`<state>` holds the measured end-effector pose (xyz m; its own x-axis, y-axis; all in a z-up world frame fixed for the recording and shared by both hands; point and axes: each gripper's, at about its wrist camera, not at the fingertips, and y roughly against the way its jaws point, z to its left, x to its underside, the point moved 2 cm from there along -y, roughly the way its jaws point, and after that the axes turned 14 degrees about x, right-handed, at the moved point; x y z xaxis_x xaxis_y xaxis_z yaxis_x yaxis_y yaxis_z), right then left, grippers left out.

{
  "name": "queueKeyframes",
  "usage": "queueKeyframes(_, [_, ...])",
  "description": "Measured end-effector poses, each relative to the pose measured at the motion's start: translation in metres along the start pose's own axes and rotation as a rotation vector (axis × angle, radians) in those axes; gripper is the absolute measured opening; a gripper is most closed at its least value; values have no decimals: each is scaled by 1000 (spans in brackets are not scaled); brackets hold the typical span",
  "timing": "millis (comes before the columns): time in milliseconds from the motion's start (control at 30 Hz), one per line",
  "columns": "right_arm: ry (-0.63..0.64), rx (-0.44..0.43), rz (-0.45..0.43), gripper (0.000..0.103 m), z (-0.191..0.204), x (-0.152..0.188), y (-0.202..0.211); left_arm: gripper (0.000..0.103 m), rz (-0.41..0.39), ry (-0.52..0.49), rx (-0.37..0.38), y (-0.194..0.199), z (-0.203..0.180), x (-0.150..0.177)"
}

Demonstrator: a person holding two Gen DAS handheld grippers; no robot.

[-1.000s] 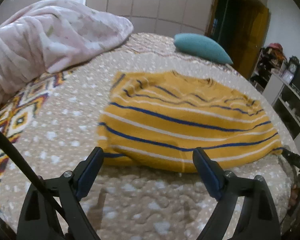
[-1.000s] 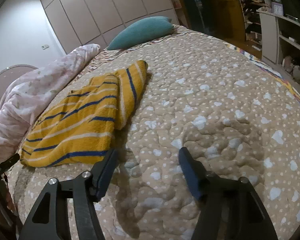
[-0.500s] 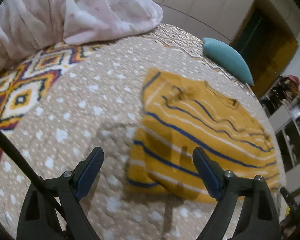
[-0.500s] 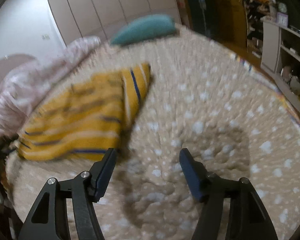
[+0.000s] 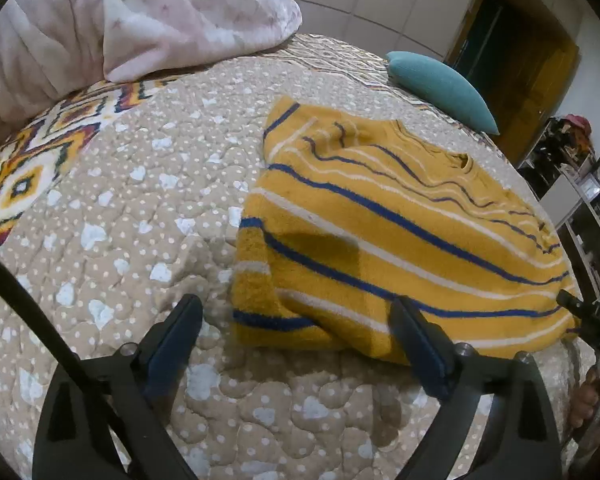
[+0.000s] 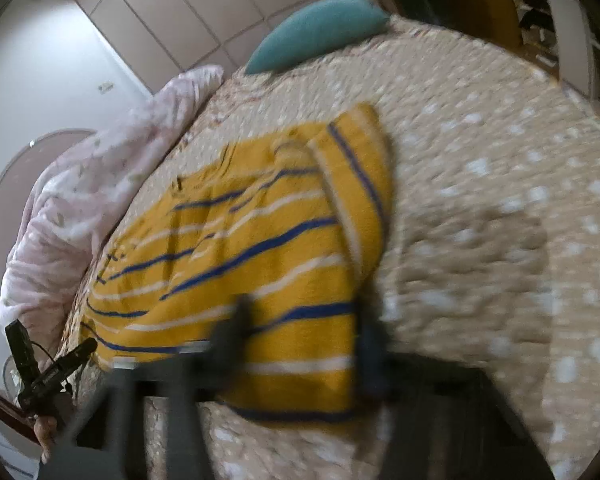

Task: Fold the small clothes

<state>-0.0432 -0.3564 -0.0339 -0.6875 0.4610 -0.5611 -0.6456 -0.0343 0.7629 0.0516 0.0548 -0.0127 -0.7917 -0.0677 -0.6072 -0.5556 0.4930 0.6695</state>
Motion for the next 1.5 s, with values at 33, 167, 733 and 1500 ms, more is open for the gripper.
queueKeyframes(33, [-14,-12,-1,22,-1,-1,2,94,0,-12,-11,0,-2,1])
queueKeyframes(167, [-41,58,-9,13,-22,0,18,95,0,-23,-21,0,-3,2])
queueKeyframes(733, [-36,85,-42,73,-4,-9,3,95,-25,0,21,4,0,3])
queueKeyframes(1500, [450,47,-54,16,341,2,-30,94,-258,247,88,144,85,38])
